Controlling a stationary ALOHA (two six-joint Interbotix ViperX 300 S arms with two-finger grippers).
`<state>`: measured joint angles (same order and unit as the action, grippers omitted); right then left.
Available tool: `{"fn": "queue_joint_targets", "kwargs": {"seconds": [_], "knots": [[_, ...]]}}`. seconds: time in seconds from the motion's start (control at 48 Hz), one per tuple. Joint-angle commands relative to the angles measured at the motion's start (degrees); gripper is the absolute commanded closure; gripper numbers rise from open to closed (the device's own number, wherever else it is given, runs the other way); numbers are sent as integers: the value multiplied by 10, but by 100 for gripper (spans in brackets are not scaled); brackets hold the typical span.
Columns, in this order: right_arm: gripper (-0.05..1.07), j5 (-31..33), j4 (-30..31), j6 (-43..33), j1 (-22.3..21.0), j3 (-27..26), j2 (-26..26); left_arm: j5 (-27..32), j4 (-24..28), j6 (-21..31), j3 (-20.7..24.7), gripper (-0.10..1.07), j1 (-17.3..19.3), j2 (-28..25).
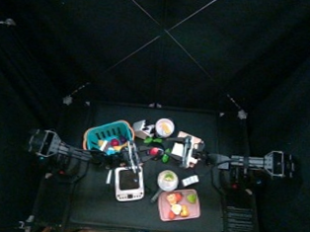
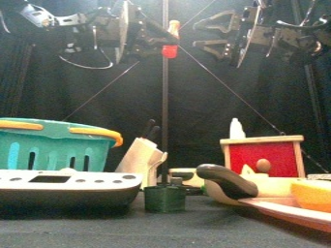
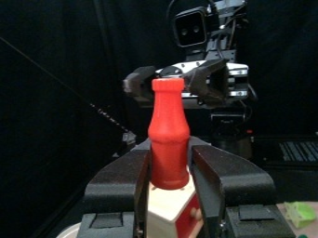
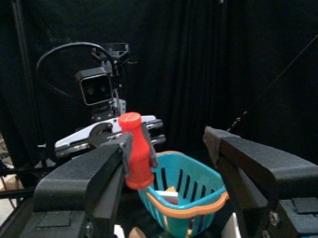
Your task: Place ketchup upright on drawer
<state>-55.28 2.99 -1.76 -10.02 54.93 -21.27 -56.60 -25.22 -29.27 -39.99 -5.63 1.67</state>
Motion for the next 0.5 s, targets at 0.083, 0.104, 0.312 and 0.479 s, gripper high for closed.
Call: {"fn": "queue_joint_targets", "kwargs": {"seconds": [0.083, 0.104, 0.312, 0.479], "knots": [[8, -9, 5, -1, 7, -12, 0, -23, 35, 28, 52, 43, 4, -45], [8, -9, 7, -1, 8, -11, 0, -25, 36, 30, 53, 43, 4, -46], [8, -9, 13, -1, 16, -8, 0, -54, 38, 42, 52, 43, 10, -53], [8, -9, 11, -1, 15, 8, -19, -84, 37, 43, 36, 43, 11, -46]]}}
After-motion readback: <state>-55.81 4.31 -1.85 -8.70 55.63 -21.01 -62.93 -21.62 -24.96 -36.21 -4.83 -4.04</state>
